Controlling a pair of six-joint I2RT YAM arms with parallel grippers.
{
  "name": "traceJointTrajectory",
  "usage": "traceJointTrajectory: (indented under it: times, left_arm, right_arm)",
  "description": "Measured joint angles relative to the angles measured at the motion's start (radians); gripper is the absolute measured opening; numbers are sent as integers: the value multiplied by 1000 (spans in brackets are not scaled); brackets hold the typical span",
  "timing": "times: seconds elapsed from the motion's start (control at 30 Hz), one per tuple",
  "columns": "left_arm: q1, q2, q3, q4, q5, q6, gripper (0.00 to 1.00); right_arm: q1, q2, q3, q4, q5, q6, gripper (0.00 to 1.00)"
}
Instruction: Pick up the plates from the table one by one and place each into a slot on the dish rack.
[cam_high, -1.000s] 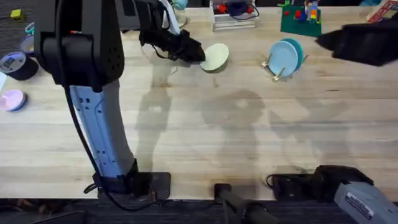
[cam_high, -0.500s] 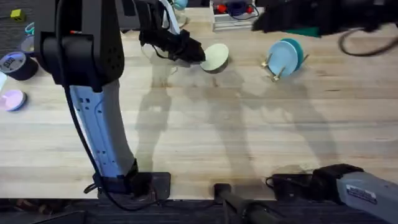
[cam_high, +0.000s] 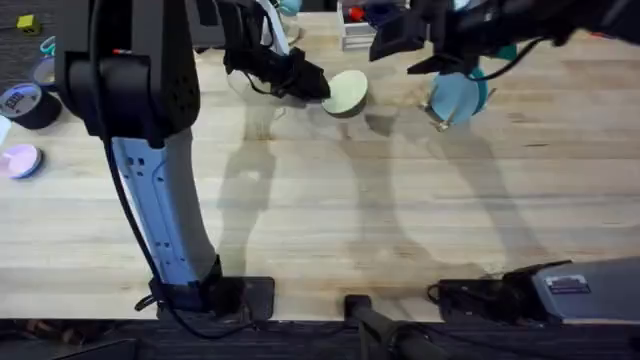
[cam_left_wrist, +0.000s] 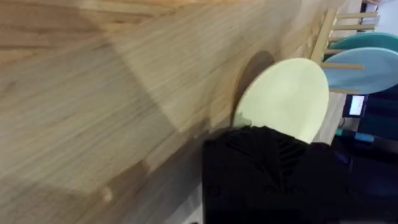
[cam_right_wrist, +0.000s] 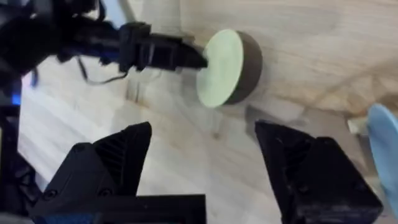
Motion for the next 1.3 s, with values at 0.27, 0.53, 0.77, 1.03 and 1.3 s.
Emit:
traceJointTrajectory:
  times: [0.27, 0.53, 0.77, 1.03, 1.3]
  left_arm:
    - [0, 0, 0, -1, 0, 0, 40]
    - [0, 0, 0, -1, 0, -8, 40]
    - [0, 0, 0, -1, 0, -12, 40]
    - [0, 0, 0, -1, 0, -19, 40]
    - [0, 0, 0, -1, 0, -19, 41]
  right_arm:
    - [0, 184, 0, 173, -4, 179, 995]
    - [21, 282, 0, 255, -3, 350, 995]
    - [72, 288, 0, 283, 56, 416, 995]
    - [77, 289, 0, 314, 103, 434, 995]
    - [79, 351, 0, 365, 106, 466, 995]
